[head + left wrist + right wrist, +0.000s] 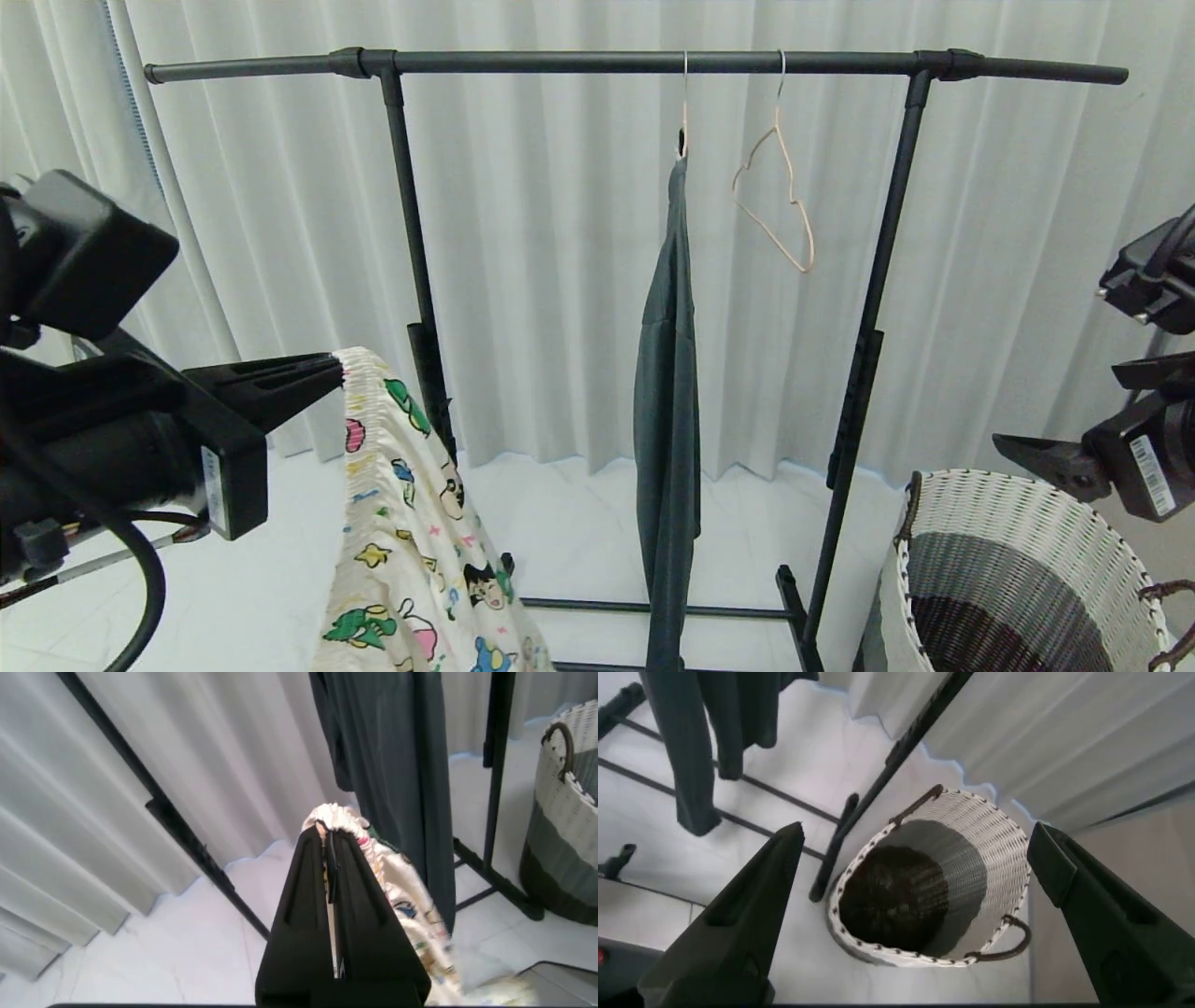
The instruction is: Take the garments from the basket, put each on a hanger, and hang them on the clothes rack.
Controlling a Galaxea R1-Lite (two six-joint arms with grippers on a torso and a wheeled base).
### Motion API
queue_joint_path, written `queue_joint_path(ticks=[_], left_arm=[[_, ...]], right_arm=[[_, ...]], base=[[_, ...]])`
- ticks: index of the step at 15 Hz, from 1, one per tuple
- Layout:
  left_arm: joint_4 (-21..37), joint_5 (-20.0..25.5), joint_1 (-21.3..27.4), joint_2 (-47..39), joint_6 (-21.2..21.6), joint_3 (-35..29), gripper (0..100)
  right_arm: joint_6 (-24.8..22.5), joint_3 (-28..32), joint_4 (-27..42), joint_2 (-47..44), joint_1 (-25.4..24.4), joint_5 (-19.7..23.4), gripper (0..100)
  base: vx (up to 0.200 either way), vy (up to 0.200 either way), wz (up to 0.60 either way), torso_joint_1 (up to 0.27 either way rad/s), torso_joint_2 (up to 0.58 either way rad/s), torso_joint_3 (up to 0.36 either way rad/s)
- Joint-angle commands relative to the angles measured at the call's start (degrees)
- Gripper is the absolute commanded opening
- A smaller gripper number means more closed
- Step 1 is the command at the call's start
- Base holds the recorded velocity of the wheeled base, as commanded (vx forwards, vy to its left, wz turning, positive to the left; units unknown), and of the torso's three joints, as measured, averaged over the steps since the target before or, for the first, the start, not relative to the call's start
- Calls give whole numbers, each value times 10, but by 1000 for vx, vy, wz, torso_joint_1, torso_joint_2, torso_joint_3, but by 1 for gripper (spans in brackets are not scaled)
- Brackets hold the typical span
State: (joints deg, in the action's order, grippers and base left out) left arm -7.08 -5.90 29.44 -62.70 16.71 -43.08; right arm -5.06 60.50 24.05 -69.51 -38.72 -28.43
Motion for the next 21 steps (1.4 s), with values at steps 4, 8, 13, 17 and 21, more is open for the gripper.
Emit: queue_joint_path(ticks=[4, 8, 13, 17, 21], left_arm=[[-22, -2, -3, 16, 3, 15, 0], [-23, -2, -11, 19, 5, 14, 0], [-23, -2, -11, 19, 7, 14, 0], [-23, -2, -11, 18, 7, 13, 0], [-23, -2, -11, 17, 7, 12, 0]], right_arm=[[2, -4, -47, -6, 15, 37, 100], [2, -4, -58, -6, 26, 48, 100], [2, -4, -58, -6, 29, 48, 100], [2, -4, -59, -7, 29, 48, 100], [2, -5, -85, -18, 29, 48, 100]], base=[[0, 0, 0, 26, -54, -5], [0, 0, 0, 187, -155, -206], [0, 0, 0, 197, -611, -221], [0, 0, 0, 146, -493, -237], [0, 0, 0, 336, -474, -246]])
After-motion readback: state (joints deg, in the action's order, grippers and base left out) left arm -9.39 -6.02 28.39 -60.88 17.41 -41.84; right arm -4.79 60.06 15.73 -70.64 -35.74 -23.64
